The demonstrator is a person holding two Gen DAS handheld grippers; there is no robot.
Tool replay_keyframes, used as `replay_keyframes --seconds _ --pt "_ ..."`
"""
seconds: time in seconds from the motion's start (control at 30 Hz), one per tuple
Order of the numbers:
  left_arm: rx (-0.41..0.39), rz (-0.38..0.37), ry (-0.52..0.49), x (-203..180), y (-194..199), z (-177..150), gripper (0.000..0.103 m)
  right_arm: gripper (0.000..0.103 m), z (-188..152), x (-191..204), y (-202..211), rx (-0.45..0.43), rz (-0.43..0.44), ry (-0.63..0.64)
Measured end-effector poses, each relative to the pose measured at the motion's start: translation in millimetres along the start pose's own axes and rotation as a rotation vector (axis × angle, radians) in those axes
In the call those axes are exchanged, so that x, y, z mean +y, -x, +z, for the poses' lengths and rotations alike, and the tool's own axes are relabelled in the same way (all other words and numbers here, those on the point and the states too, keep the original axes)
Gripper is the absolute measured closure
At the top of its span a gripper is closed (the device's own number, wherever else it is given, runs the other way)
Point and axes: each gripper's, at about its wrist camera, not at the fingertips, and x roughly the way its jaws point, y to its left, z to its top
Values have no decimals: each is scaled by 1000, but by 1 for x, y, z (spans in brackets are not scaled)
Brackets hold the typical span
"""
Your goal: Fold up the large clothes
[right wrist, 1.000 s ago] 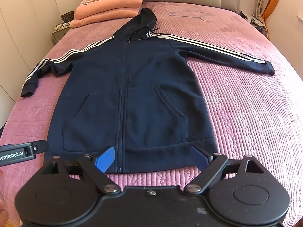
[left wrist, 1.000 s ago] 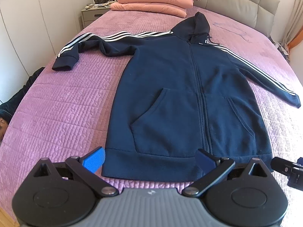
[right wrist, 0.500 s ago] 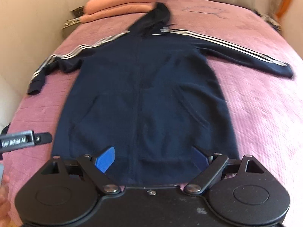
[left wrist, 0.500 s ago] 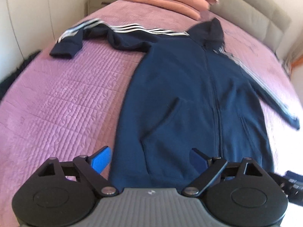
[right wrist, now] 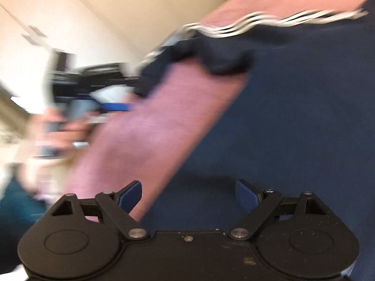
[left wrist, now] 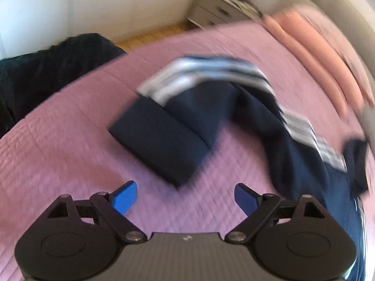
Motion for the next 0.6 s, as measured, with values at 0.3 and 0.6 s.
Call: replay_keyframes --seconds 0.3,0.6 --pt "-173 194 -7 -11 -31 33 78 0 -8 -7 -4 -71 -70 -103" --pt "-407 327 -358 -138 107 72 92 1 34 39 71 -104 -328 -212"
